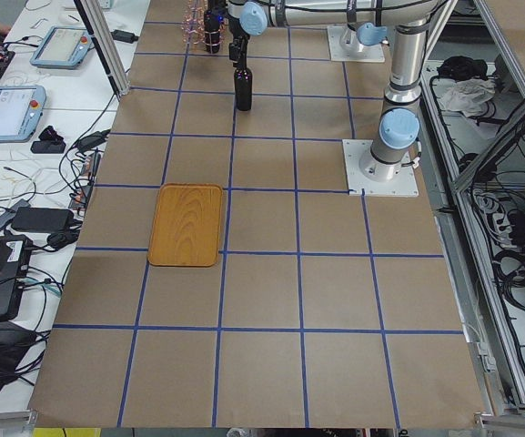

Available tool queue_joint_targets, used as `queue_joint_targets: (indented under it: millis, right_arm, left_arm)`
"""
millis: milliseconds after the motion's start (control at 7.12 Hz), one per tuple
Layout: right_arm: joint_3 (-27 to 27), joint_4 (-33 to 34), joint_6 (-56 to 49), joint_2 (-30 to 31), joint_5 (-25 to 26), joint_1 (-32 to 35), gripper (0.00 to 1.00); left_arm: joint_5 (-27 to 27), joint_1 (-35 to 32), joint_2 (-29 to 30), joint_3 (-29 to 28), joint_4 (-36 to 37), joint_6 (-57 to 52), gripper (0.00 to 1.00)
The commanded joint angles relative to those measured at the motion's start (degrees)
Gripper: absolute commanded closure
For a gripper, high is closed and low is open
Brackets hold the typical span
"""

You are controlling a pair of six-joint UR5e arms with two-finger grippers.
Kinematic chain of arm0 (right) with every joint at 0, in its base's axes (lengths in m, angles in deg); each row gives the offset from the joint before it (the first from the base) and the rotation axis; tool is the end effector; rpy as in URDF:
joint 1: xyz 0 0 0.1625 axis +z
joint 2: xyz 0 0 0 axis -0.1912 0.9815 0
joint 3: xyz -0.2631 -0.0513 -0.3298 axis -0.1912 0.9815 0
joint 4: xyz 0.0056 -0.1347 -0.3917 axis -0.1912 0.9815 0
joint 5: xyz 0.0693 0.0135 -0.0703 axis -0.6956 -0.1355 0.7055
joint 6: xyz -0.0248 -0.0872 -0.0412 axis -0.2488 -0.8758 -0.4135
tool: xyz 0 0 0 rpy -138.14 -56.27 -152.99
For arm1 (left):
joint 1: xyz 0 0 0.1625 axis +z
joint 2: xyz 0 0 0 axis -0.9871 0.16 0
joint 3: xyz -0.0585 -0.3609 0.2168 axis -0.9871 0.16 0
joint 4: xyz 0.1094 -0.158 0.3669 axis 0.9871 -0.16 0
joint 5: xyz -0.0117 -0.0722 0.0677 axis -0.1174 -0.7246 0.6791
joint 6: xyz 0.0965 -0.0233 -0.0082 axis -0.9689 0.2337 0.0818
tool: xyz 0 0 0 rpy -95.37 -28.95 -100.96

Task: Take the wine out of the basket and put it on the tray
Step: 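Close the left gripper on the bottle neck, then lift the bottle with the left gripper and carry it over the tray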

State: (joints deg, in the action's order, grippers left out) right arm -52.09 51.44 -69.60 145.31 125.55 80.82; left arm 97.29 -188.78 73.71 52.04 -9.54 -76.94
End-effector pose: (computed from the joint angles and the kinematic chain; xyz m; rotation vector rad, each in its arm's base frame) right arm 0.1487 -0.4674 0.5468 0.0912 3.1167 -0.2592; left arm -0.3067 -0.5178 0.3761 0.5116 3.0887 -0.0558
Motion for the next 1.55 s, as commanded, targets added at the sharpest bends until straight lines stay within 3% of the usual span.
queue_joint_targets:
  millis: [0,140,281,421,562,983,1405]
  right_arm:
    - [0.0,0.0,0.0,0.0,0.1,0.0,0.0]
    - [0.0,0.0,0.0,0.1,0.1,0.0,0.0]
    - [0.0,-0.1,0.0,0.1,0.1,0.0,0.0]
    - [0.0,-0.1,0.0,0.1,0.0,0.0,0.0]
    - [0.0,-0.1,0.0,0.1,0.0,0.0,0.0]
    - [0.0,-0.1,0.0,0.1,0.0,0.0,0.0]
    - [0.0,0.4,-0.2,0.0,0.0,0.0,0.0]
  left_arm:
    - [0.3,0.3,0.0,0.0,-0.3,-0.7,0.25]
    - [0.4,0.3,0.0,0.0,-0.4,-0.7,0.4]
    - [0.4,0.3,0.0,0.0,-0.5,-0.7,0.68]
    - [0.3,0.3,0.1,0.0,-0.7,-0.7,0.9]
    - [0.3,0.3,0.1,0.0,-0.9,-0.7,1.0]
    - [0.2,0.6,0.0,-1.1,-1.2,-0.7,1.0]
    - [0.1,11.8,-0.7,-8.2,-7.0,-7.1,1.0]
